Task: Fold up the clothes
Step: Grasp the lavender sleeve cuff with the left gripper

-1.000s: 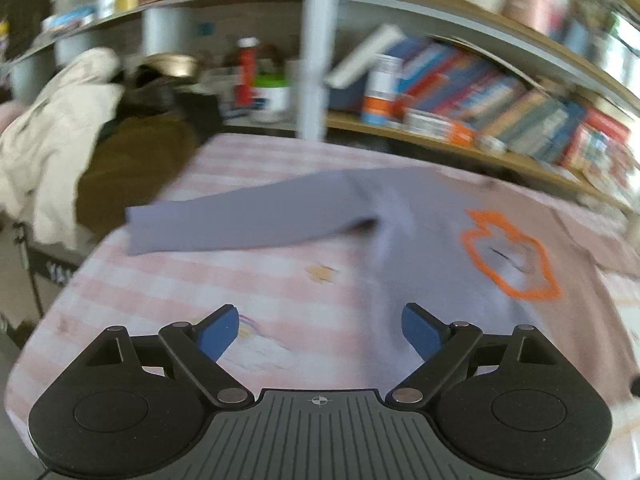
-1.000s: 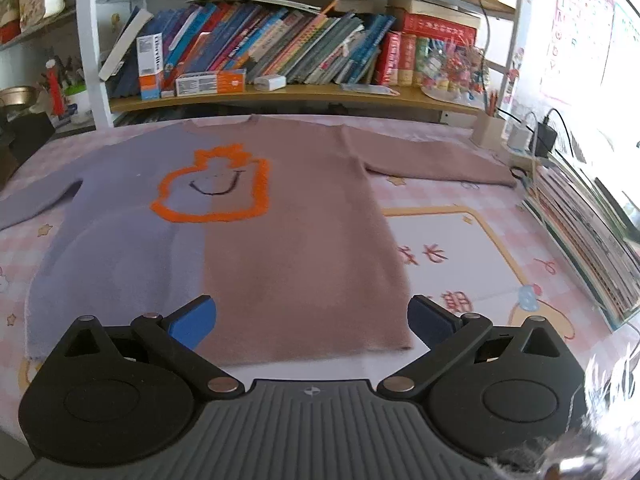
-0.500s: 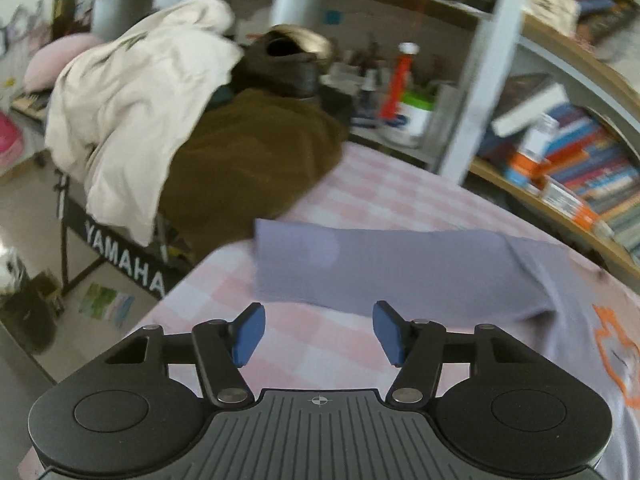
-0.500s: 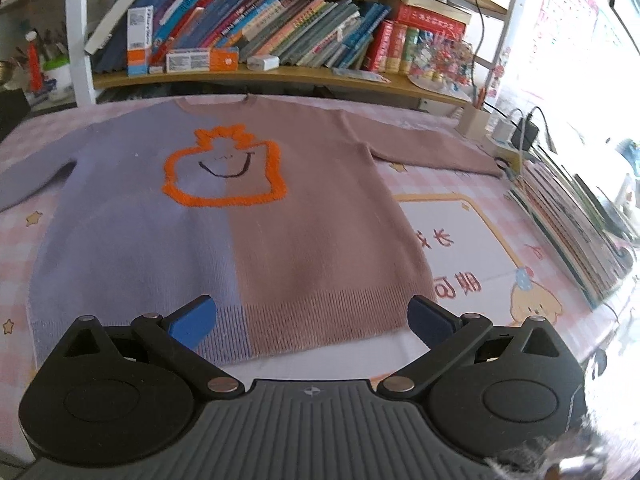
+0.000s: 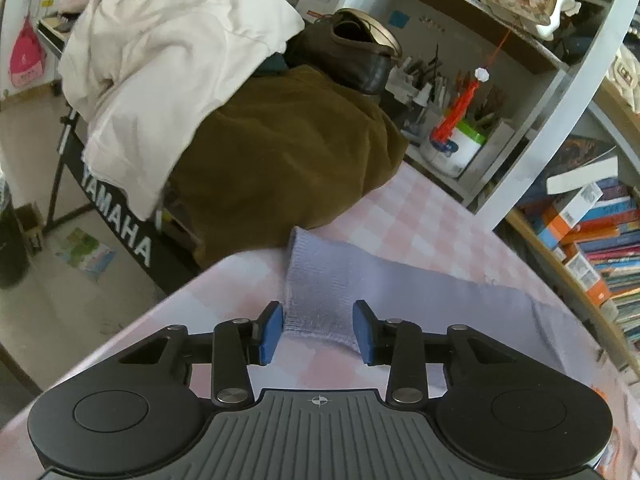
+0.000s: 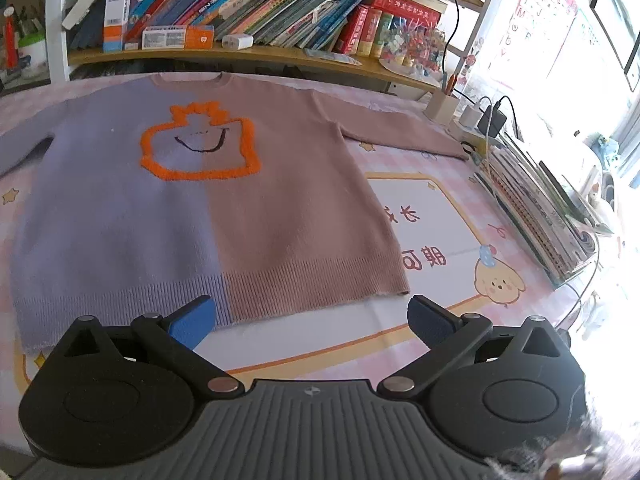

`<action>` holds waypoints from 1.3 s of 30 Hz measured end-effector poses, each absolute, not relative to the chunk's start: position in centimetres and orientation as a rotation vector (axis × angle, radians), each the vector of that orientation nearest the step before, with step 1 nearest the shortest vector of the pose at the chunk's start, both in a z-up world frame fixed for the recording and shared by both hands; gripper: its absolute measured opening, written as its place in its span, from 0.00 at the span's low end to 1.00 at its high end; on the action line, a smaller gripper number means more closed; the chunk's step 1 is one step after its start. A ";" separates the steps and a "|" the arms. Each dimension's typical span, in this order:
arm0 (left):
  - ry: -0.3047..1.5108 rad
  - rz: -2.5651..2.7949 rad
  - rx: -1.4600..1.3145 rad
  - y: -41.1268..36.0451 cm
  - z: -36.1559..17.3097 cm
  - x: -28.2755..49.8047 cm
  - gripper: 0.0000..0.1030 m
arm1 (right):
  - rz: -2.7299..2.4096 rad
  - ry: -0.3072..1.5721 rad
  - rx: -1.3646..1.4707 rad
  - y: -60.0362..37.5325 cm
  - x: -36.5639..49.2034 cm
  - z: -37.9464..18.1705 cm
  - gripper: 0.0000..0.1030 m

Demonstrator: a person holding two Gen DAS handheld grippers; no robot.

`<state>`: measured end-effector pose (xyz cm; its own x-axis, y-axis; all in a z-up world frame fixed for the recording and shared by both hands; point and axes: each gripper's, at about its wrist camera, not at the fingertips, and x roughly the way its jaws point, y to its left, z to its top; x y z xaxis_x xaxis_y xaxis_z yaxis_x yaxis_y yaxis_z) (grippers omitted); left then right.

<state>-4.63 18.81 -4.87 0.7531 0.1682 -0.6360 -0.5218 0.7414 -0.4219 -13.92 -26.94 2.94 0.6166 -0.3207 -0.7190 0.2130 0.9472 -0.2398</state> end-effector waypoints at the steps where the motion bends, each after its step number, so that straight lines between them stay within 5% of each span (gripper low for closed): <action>1: 0.608 0.393 -0.638 18.7 -4.9 -4.5 0.35 | -0.310 0.855 -0.137 -26.9 -13.9 2.9 1.00; 21: 0.596 0.307 -0.861 17.2 -5.9 -1.9 0.35 | -0.340 0.864 -0.128 -27.0 -14.7 3.0 1.00; 29: 0.596 0.452 -0.865 18.9 -5.9 -2.4 0.03 | -0.348 0.862 -0.113 -27.4 -14.9 3.0 1.00; 39: 0.484 0.379 -0.831 17.9 -2.3 -2.8 0.02 | -0.292 0.859 -0.119 -27.9 -14.2 2.7 1.00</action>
<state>-2.84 17.88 -2.34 0.8273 0.1311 -0.5462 -0.4988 0.6184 -0.6072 -14.19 -27.94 2.65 0.6164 -0.3002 -0.7280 0.2052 0.9538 -0.2196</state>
